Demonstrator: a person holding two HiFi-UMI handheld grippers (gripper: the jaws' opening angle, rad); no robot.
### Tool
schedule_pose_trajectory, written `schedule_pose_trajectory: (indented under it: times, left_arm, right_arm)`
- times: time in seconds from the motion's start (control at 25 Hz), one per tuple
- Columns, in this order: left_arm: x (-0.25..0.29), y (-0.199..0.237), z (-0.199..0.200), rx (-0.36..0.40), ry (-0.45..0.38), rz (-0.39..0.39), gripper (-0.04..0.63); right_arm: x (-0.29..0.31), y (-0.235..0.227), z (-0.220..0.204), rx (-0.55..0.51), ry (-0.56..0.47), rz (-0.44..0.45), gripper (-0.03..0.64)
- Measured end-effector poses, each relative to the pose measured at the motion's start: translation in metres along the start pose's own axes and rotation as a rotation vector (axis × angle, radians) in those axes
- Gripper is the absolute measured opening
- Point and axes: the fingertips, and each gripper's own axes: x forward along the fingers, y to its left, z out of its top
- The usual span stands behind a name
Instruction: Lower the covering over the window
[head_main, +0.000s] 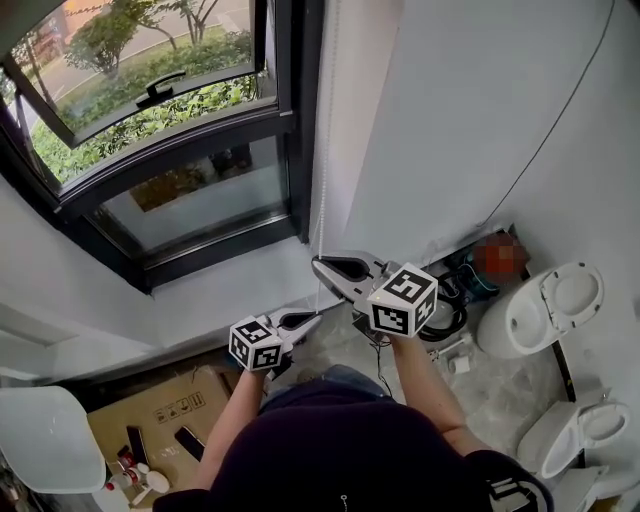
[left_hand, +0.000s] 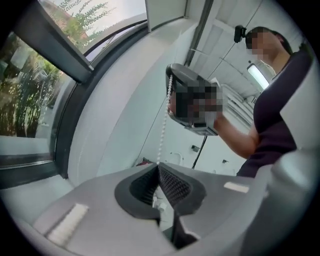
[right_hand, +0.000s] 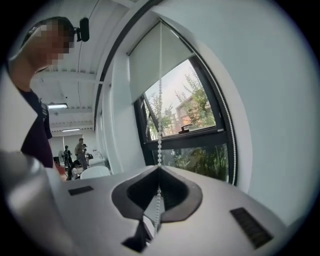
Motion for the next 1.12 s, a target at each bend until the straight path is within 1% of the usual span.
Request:
schedule_pose_trajectory:
  times: [0.32,0.48,0.6,0.76,0.92,1.12]
  left_arm:
    - [-0.001,-0.009,-0.029,0.002,0.109,-0.019,0.014]
    - [-0.003,-0.008,-0.033,-0.026,0.106,-0.030,0.014]
    - [-0.002,-0.007,-0.032,-0.030,0.108,-0.035,0.014]
    - [0.002,-0.011,-0.035,-0.022,0.128,-0.045,0.014]
    - [0.002,-0.010,-0.033,-0.024,0.126,-0.047,0.014]
    - [0.000,-0.005,-0.029,-0.031,0.107,-0.037,0.014]
  right_arm:
    - [0.009,-0.001,-0.028,0.058,0.033,0.049,0.014]
    - [0.012,-0.002,-0.032,0.079,0.018,0.052,0.014]
    - [0.011,-0.008,-0.034,0.083,0.025,0.035,0.014]
    - [0.011,-0.016,-0.060,0.053,0.126,0.008,0.014]
    - [0.009,-0.020,-0.070,0.131,0.092,0.021,0.014]
    - [0.015,-0.030,-0.072,0.149,0.106,0.027,0.014]
